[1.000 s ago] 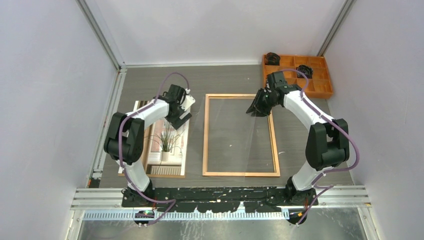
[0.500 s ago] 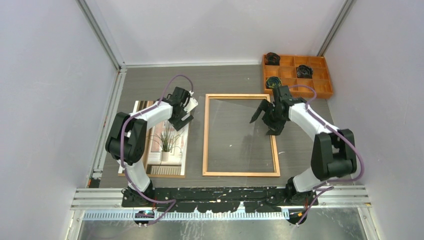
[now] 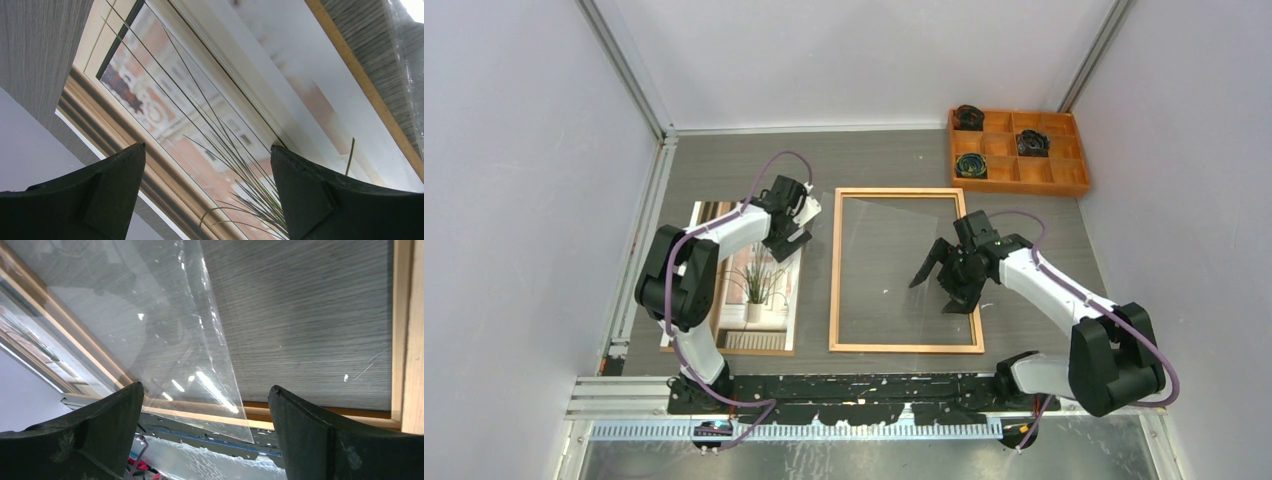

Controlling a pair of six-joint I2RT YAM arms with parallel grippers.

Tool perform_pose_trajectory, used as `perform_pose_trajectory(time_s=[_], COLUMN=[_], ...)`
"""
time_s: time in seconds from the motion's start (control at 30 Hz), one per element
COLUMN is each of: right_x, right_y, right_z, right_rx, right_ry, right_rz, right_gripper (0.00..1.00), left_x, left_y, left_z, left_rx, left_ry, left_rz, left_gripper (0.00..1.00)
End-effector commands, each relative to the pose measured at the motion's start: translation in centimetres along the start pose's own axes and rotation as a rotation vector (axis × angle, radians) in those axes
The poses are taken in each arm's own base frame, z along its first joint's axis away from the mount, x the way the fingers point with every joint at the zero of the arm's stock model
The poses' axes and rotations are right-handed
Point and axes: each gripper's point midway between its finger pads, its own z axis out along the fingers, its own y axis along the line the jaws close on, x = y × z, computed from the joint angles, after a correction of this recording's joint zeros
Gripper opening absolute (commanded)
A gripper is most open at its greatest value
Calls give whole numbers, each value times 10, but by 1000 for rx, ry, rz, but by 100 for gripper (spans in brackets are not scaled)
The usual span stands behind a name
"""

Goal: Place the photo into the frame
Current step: Place the photo frame item at the center of the board, then pick up the photo frame item at the center of the board.

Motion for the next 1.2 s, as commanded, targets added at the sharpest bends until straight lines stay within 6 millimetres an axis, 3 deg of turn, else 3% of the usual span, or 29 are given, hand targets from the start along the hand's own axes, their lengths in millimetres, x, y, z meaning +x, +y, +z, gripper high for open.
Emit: perform_pose_trajectory(time_s=[0.0, 0.57, 0.67, 0.93, 1.17], right_x=[2, 13, 9, -7, -7], right_y=[10, 7, 15, 50, 55], right_z=[12, 80, 82, 64, 76], right_rx=[-58, -201, -304, -561, -643], right_ry=[0, 42, -3, -114, -82], right_rz=[54, 118, 130, 132, 202], right_gripper=[97, 81, 79, 76, 70], left_x=[-1, 3, 3, 1, 2], left_y=[-11, -8, -9, -11, -15], left_z=[1, 7, 6, 5, 4], left_rx=[25, 15, 33, 63, 78], left_ry=[-6, 36, 44, 46, 50], left_rz=[-6, 14, 3, -21, -28], left_gripper=[98, 99, 99, 99, 99])
